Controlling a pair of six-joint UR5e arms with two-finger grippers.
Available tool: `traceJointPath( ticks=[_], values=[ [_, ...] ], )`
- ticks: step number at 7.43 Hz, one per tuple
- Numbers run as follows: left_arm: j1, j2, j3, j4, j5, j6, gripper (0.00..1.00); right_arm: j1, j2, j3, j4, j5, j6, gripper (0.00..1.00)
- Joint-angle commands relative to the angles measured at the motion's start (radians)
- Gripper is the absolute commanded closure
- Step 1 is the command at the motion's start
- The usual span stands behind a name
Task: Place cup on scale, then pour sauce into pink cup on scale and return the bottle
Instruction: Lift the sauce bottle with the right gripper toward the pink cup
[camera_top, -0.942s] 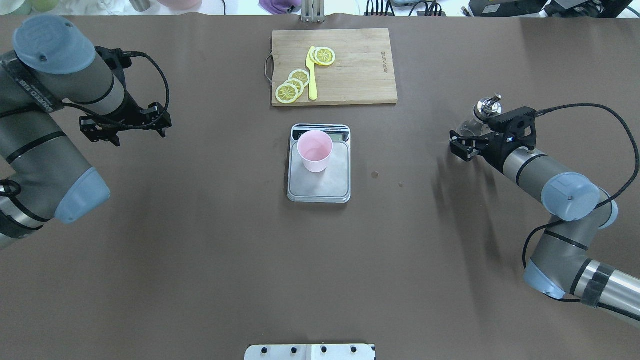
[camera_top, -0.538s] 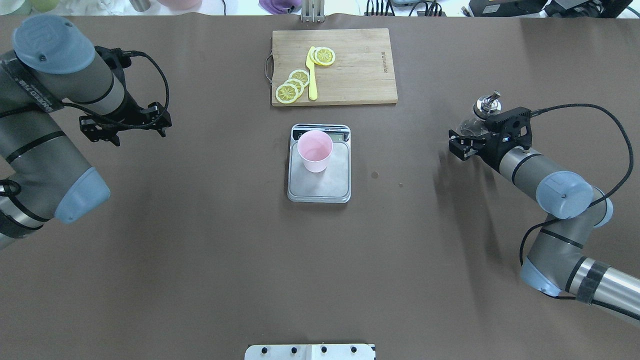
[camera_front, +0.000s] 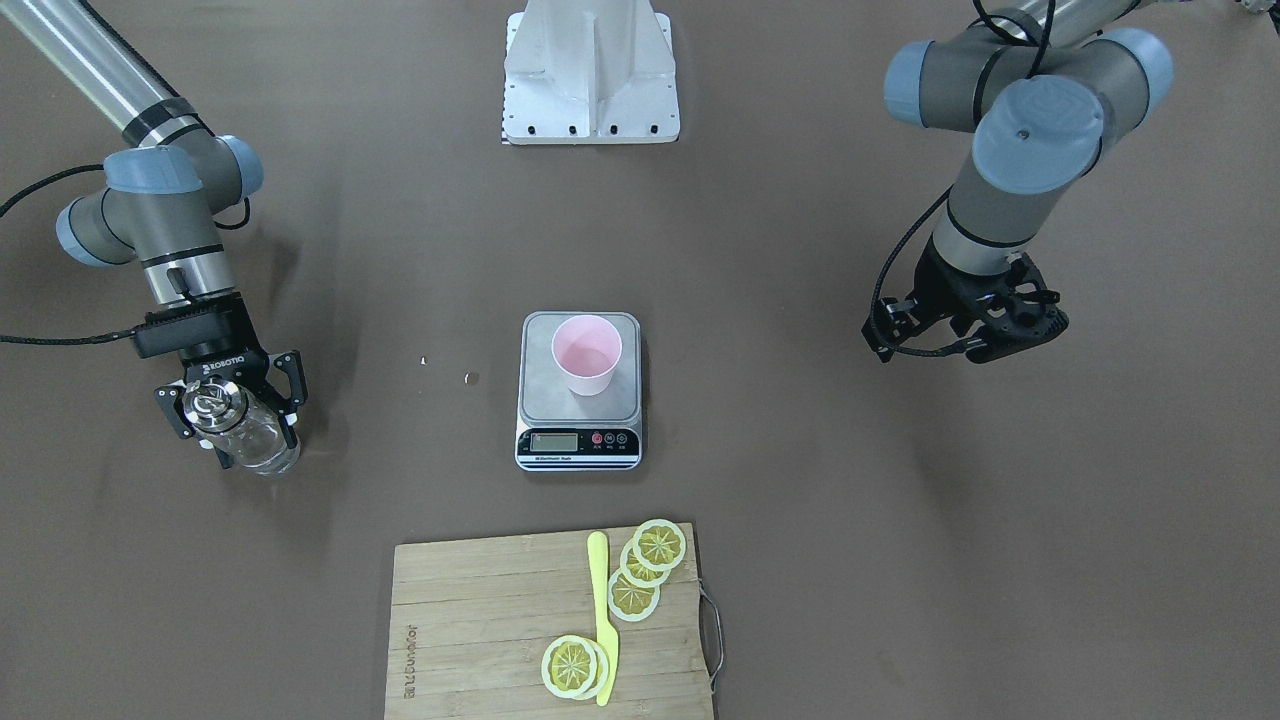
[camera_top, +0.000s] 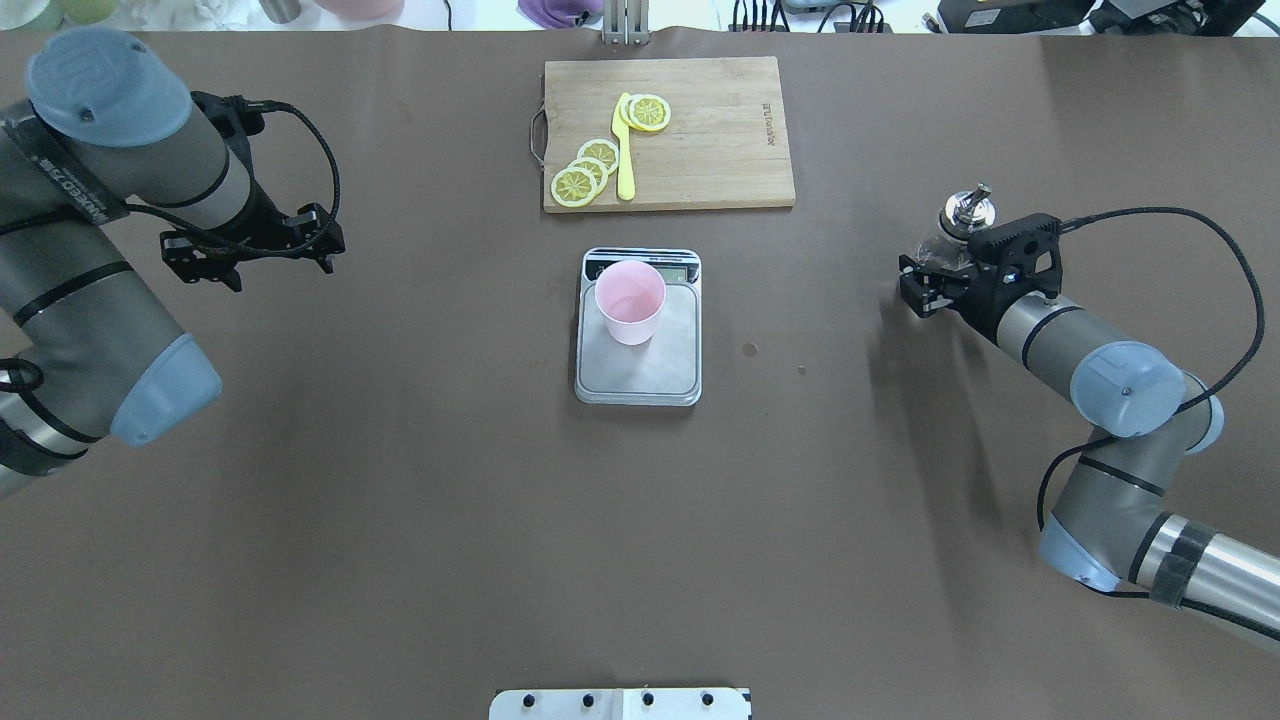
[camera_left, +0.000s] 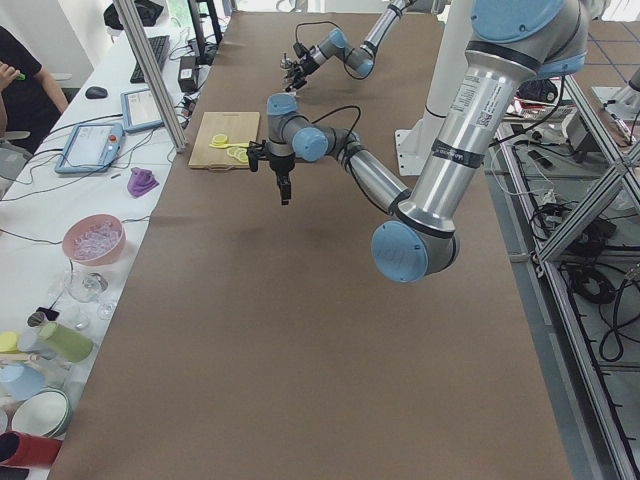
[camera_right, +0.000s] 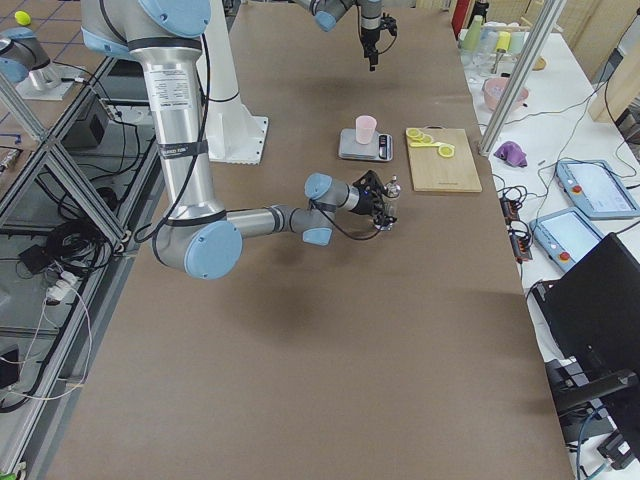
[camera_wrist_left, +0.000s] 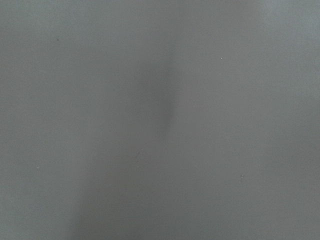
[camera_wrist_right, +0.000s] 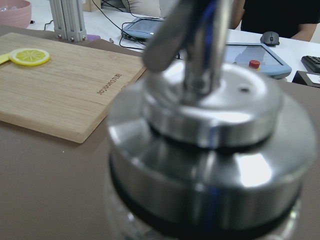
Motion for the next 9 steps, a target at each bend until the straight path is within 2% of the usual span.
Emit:
traceJointPath(
  ticks=[1,2,3,5,6,7,8,9],
  values=[
    [0.000,0.000,0.000,0.000,0.001,0.000,0.01,0.011,-0.001,0.037,-0.003,0.001,-0.002,1.00],
    [0.000,0.000,0.000,0.000,0.000,-0.002,0.01,0.020,-0.003,0.068,-0.026,0.006,0.002,1.00],
    [-0.002,-0.005,-0.001,0.000,0.000,0.000,0.01,0.033,-0.001,0.107,-0.102,0.006,0.001,1.00],
    [-0.020,-0.006,0.000,0.001,-0.005,0.012,0.01,0.037,0.015,0.297,-0.418,-0.024,-0.007,1.00],
    [-0.023,-0.003,0.002,0.000,-0.006,0.012,0.01,0.031,0.023,0.374,-0.580,-0.069,-0.015,1.00],
    [-0.028,-0.003,0.002,0.000,-0.008,0.012,0.01,-0.011,0.026,0.437,-0.703,-0.168,-0.074,1.00],
    [-0.035,0.003,0.002,0.000,-0.009,0.018,0.01,-0.050,0.026,0.454,-0.769,-0.260,-0.175,1.00],
    [-0.043,0.017,-0.009,0.001,-0.009,0.034,0.01,-0.117,0.025,0.454,-0.811,-0.410,-0.235,1.00]
  ],
)
